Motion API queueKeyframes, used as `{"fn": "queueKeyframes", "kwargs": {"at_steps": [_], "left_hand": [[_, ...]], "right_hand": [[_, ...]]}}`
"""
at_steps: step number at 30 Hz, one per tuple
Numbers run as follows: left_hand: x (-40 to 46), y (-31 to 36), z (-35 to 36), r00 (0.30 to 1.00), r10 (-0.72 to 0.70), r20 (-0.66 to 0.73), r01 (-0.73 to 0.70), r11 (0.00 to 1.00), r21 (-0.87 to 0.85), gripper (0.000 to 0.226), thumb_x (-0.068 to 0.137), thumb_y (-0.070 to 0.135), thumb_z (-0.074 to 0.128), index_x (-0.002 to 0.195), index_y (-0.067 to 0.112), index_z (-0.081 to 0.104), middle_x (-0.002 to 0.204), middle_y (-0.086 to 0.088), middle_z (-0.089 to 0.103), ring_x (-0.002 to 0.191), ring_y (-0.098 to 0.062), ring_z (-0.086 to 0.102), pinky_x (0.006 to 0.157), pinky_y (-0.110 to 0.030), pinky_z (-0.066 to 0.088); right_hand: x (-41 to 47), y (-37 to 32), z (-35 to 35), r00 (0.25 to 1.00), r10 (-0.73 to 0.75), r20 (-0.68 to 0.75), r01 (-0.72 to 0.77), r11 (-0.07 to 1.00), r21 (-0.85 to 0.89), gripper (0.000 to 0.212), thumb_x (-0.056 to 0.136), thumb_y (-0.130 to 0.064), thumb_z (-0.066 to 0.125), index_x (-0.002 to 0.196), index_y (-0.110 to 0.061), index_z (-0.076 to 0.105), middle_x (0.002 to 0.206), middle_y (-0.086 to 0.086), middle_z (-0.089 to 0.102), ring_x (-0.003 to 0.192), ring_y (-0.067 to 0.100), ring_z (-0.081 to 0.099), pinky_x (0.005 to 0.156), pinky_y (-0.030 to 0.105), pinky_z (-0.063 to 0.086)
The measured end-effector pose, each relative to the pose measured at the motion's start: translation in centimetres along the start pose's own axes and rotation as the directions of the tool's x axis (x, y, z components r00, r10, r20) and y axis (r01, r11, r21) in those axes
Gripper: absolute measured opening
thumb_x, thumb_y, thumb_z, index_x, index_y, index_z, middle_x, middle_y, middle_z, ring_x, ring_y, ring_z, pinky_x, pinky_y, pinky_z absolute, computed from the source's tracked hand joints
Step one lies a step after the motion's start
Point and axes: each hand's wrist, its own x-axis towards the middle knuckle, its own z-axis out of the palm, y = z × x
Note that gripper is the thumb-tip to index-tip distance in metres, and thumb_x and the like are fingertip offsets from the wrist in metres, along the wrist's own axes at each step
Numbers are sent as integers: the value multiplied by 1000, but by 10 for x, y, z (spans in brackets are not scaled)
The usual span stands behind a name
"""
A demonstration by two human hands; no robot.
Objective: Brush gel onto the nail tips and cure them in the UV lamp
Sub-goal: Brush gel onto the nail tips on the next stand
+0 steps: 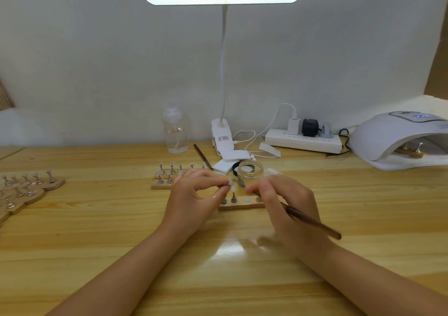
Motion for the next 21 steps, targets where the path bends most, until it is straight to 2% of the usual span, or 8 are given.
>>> {"fn": "queueKeyframes", "kwargs": {"at_steps": [3,7,10,12,15,18,21], "left_hand": [[-1,0,1,1000,3,-9,-4,999,-36,20,70,20,74,84,34,69,78,24,64,87,-4,59,90,-58,40],[-2,1,1,998,62,16,-61,997,-45,20,67,33,67,86,27,73,74,26,65,82,0,58,88,-57,40],[-3,2,1,988,131,77,-132,991,10,17,68,36,65,82,31,73,76,28,65,84,3,55,90,-43,35],[-4,2,1,982,168,88,-171,985,33,16,69,34,66,84,32,71,77,28,66,86,5,53,85,-33,31],[-4,2,2,980,185,71,-188,981,37,21,68,26,71,88,32,68,92,30,60,85,2,53,84,-29,29],[-4,3,1,983,171,67,-173,985,24,20,67,32,65,87,34,67,80,26,64,84,2,53,84,-27,29],[-5,4,1,984,163,73,-166,986,28,22,67,34,63,89,33,67,80,29,62,85,4,53,86,-25,29]], "right_hand": [[2,0,-1,999,43,15,-43,998,36,19,88,-40,40,95,-41,58,81,-20,65,74,-1,62,67,17,49],[3,2,-1,992,126,27,-128,988,85,20,88,-49,39,99,-44,55,88,-19,68,81,-2,63,69,12,48],[3,5,0,992,93,86,-94,996,8,26,88,-46,42,108,-36,56,94,-17,65,88,0,60,74,21,49],[3,5,2,990,44,132,-34,996,-78,32,85,-47,46,109,-30,59,97,-22,60,92,-3,56,81,20,45],[3,7,3,989,-27,146,49,987,-150,37,77,-47,55,104,-23,63,98,-23,54,93,-2,52,84,20,41],[4,8,3,991,-51,122,69,986,-151,32,74,-39,64,100,-19,64,96,-23,53,92,1,53,82,22,43],[4,10,3,991,-68,111,82,989,-124,27,73,-26,72,97,-17,64,94,-22,54,91,2,54,79,27,48]]}}
